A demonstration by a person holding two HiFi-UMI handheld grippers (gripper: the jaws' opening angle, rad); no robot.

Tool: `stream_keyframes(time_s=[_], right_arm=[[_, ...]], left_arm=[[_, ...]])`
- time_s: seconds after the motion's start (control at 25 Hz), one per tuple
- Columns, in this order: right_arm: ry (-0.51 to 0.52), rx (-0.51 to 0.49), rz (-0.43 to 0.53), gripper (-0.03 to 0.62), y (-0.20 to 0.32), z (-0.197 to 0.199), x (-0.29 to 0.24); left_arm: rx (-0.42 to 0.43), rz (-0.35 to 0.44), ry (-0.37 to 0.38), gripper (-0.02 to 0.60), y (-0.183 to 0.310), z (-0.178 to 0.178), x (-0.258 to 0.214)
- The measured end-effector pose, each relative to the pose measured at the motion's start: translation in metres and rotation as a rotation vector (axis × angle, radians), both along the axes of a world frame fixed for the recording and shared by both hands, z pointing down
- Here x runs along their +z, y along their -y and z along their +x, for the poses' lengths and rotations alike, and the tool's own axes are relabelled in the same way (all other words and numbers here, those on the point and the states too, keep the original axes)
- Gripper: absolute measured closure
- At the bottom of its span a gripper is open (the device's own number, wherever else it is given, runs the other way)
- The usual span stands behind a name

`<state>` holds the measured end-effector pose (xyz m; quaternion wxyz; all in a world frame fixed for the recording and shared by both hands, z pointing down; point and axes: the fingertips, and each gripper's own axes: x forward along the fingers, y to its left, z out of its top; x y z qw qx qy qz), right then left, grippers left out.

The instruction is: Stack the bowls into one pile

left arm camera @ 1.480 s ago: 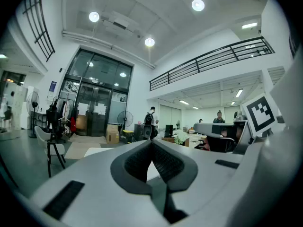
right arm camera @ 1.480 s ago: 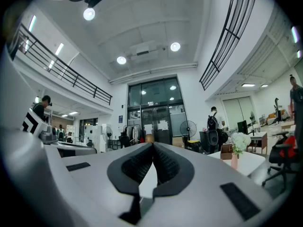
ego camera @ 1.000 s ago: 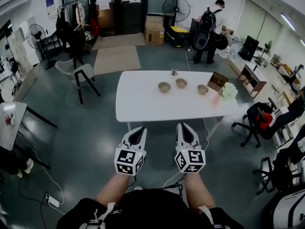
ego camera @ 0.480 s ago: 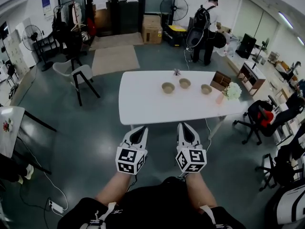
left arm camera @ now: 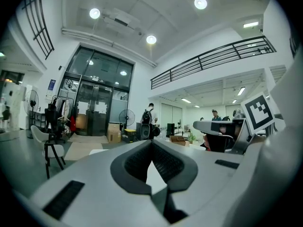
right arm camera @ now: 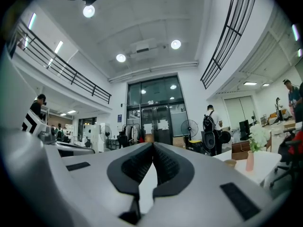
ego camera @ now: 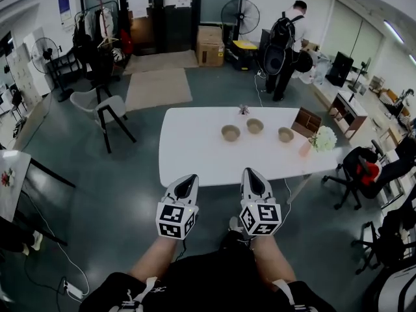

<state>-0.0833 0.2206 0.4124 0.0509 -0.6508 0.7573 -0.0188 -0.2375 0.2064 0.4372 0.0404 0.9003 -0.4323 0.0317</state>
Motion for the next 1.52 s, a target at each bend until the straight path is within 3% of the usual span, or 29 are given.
stream_keyframes(time_s=[0.12, 0.56, 0.72, 0.92, 1.24, 1.32, 1.52], right_arm=[[0.010, -0.015, 0.001, 0.579, 0.060, 0.033, 0.009], [0.015, -0.088, -0.044, 0.579, 0.308, 0.186, 0.007], [0.008, -0.129, -0.045, 0.579, 0.377, 0.216, -0.001], [0.020, -0.158, -0.054, 0.579, 0.430, 0.219, -0.002], [0.009, -0.186, -0.075, 0.577, 0.474, 0.187, 0.011], [0.000, -0.218, -0.101, 0.429, 0.485, 0.176, 0.021], [-0.036, -0.198, -0.212, 0.399, 0.501, 0.165, 0.061]], left_arm=[[-0.026, -0.003, 0.005, 0.569, 0.054, 0.029, 0.009], [-0.078, -0.033, 0.027, 0.569, 0.284, 0.188, 0.002], [-0.112, -0.032, 0.032, 0.569, 0.344, 0.221, -0.007], [-0.135, -0.038, 0.048, 0.569, 0.385, 0.225, -0.008], [-0.149, -0.058, 0.039, 0.569, 0.427, 0.189, -0.002], [-0.146, -0.063, 0.045, 0.569, 0.433, 0.182, 0.002], [-0.135, -0.087, 0.046, 0.569, 0.444, 0.166, 0.009]])
